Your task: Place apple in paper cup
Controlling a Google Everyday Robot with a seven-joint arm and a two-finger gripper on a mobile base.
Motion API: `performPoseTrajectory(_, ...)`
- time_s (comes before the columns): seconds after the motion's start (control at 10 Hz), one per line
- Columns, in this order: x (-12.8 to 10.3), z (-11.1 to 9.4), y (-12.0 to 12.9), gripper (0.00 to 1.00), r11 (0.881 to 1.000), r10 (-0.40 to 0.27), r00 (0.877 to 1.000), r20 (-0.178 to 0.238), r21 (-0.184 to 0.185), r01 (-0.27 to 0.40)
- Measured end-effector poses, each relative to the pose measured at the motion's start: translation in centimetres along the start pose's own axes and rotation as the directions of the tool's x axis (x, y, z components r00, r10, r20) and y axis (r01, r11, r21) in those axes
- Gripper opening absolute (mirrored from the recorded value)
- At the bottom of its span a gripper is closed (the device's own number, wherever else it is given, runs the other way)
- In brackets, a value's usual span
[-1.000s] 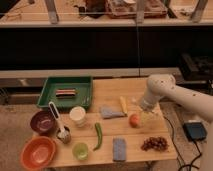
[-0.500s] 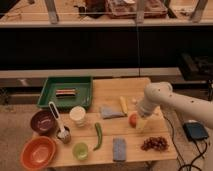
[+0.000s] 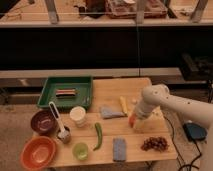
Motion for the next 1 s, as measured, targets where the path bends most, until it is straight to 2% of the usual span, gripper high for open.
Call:
performPoseTrajectory(0.2,-0.4,-0.3,0.0,0.19,1.000,-0.012,1.000,0.003,0.007,0.012)
performPoseTrajectory(0.4,-1.9,-1.2,-0.1,0.03,0.998,-0.052,0.998,0.026,0.025,0.051)
performPoseTrajectory(0.6,-5.1,-3.8,-0.1,0.00,0.990,-0.133,0.989,0.070,0.052,0.130)
performPoseTrajectory(0.8,-11.2,-7.7,-0.2,0.00,0.966,-0.256,0.957,0.138,0.074,0.248)
performPoseTrajectory(1.0,-16.2,-9.4,-0.5,0.00,0.939,-0.342,0.921,0.187,0.089,0.331)
